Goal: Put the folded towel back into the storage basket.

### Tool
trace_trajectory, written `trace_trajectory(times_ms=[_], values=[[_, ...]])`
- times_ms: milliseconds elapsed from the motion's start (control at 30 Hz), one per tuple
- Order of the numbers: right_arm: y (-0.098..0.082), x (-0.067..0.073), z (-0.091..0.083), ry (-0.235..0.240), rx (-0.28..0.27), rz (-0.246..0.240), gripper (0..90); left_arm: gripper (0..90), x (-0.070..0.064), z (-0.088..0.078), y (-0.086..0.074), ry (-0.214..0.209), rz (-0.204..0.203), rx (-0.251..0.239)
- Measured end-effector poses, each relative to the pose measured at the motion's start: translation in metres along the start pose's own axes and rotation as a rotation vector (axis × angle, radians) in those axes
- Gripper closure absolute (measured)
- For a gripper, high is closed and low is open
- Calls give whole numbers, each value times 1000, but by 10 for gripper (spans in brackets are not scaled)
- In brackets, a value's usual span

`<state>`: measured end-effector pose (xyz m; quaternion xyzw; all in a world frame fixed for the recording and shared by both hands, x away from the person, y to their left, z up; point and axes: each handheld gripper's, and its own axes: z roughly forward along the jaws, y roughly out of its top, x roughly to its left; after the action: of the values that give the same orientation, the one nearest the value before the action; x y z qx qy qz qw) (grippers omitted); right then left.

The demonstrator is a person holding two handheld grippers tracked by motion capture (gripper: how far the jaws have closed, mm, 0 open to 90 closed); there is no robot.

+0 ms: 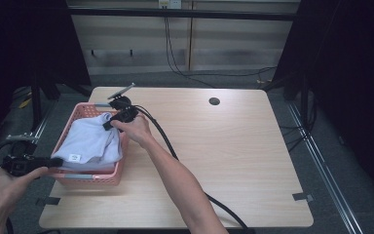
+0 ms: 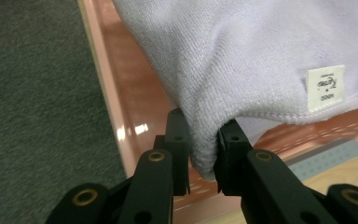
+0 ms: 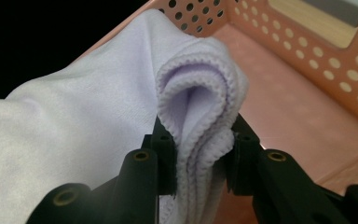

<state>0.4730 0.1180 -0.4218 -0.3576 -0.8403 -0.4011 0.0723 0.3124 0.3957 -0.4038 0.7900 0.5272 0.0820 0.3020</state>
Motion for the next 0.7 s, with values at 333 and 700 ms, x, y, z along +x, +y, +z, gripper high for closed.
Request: trace_trajectory(times_ms=[333,700], values=[[-7,0,13,-15,32,-22,669,749,2,10,-9,-26,-15,15],[-6,-4,9,-19,5,-19,434,486,-14,8,-7,-42,31,-32]])
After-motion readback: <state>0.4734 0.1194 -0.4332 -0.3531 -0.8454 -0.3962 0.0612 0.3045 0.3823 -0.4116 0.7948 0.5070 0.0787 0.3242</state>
